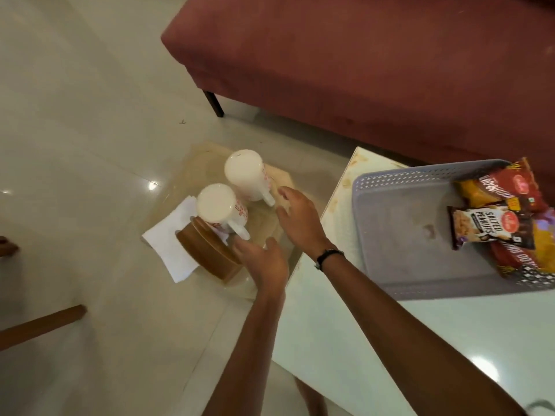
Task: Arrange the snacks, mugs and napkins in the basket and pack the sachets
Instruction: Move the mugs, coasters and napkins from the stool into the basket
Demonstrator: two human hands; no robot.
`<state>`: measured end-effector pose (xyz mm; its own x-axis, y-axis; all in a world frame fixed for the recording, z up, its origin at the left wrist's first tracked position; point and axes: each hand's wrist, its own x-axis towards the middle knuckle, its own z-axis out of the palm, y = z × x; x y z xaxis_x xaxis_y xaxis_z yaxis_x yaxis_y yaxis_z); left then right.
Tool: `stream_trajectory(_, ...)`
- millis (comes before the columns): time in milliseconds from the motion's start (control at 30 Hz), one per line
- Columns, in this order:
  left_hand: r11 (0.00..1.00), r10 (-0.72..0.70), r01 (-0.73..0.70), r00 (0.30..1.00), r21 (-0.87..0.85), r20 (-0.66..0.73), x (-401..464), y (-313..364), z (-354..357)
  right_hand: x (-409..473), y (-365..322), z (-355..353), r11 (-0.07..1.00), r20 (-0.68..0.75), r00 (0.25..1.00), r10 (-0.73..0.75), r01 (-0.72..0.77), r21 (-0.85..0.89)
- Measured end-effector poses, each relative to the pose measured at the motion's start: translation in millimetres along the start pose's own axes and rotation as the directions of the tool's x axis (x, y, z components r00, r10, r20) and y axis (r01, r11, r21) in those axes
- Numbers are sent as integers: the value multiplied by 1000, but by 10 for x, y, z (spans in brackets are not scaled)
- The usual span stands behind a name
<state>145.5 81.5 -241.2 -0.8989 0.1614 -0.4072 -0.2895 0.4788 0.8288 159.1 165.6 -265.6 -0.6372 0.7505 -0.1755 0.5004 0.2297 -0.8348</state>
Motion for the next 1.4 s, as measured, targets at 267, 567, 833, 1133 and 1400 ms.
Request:
stream_trajectory(267, 990, -132, 129, 990, -52, -49, 469, -103, 57, 321, 44, 299, 998, -25, 999, 46, -47, -29)
stream_trajectory(567, 977, -182, 171, 980, -131, -78, 483, -62, 147, 102, 151, 252, 996, -18, 1000, 12, -11, 83)
stream_trajectory(833, 993, 37, -24, 993, -119, 113, -27, -10, 193, -418, 259, -263, 970, -241, 966, 93, -33, 241)
stream_trajectory(1133, 826, 419, -548, 755, 134, 504, -598, 238, 944, -1124, 729, -1132, 938, -577, 764, 288, -105, 330)
stream_trajectory(1400, 616, 386, -772, 468, 155, 795, -599, 142, 1633, -1245, 1117, -1097, 829, -628, 547, 554, -287, 481)
